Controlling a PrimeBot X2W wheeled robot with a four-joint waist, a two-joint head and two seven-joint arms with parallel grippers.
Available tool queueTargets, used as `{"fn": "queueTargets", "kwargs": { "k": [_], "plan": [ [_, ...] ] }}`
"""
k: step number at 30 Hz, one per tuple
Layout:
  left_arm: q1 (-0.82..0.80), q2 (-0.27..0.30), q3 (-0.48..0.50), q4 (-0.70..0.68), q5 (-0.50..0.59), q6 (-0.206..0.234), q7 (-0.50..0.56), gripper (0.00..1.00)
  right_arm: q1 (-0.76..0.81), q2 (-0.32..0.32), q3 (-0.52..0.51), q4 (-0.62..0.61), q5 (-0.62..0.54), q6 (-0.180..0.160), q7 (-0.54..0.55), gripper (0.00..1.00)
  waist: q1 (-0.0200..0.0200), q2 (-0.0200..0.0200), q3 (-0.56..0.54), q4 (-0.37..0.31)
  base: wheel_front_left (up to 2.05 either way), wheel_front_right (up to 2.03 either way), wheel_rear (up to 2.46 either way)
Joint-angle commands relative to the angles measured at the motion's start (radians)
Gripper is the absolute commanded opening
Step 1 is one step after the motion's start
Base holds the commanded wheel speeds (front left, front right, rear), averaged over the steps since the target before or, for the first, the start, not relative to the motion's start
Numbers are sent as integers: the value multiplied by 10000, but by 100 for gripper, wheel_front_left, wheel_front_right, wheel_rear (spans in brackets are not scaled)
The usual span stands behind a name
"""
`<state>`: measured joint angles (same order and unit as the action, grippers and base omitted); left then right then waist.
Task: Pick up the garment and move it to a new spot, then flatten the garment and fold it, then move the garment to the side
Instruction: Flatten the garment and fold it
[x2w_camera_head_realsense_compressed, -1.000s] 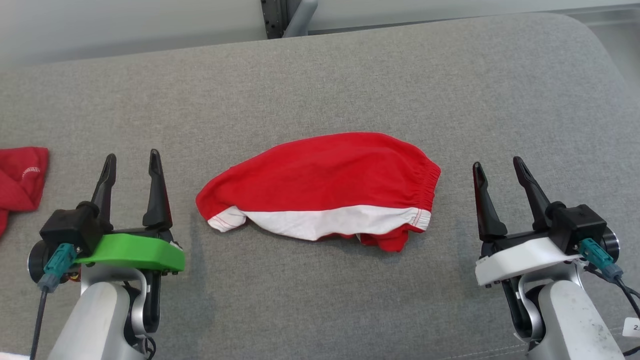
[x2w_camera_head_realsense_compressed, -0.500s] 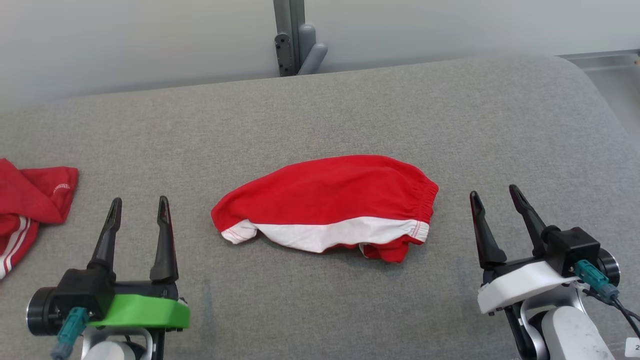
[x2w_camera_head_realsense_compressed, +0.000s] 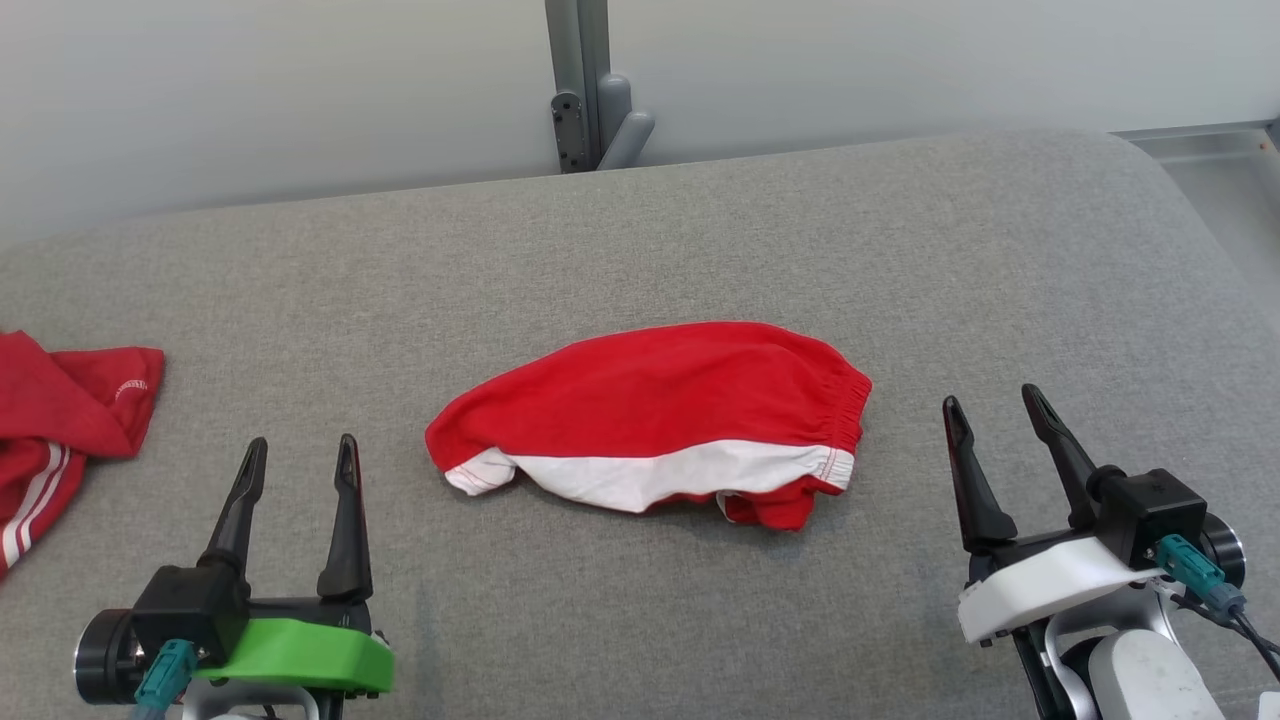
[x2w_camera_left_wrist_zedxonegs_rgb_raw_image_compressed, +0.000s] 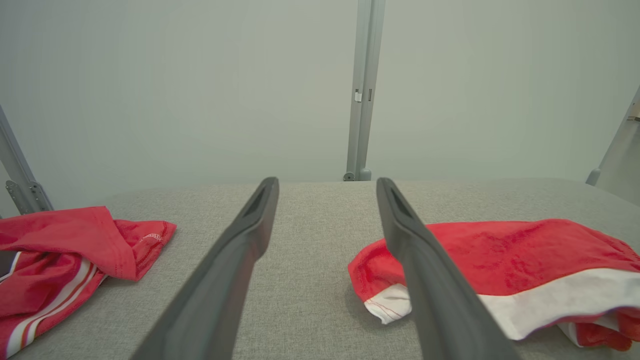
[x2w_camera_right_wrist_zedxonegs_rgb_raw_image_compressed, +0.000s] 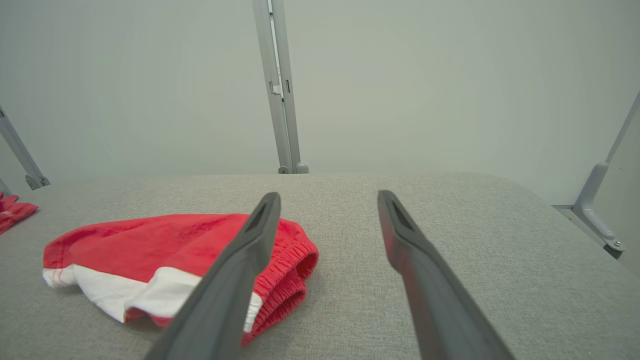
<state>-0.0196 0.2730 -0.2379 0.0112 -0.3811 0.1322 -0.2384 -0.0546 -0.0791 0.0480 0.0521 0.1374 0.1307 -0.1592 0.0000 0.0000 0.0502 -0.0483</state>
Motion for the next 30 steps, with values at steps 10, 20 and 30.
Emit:
{"fn": "queueTargets", "kwargs": {
  "k": [10, 20, 30],
  "plan": [
    [-921, -179, -473, 849, -389, -510, 681, 100, -221, 50, 73, -33, 40, 1, 4, 100, 0, 0, 434, 74, 0, 0, 0],
    [-2183, -808, -1070, 3318, -1307, -1435, 2010, 100, -653, 46, 401, 96, 96, 1, -92, 100, 0, 0, 1227, -296, 0, 0, 0],
    [-2914, -1074, -918, 5093, -1839, -1909, 1823, 100, -801, 69, 390, 289, 117, 1, -234, 100, 0, 0, 1533, -475, 0, 0, 0]
  ]
}}
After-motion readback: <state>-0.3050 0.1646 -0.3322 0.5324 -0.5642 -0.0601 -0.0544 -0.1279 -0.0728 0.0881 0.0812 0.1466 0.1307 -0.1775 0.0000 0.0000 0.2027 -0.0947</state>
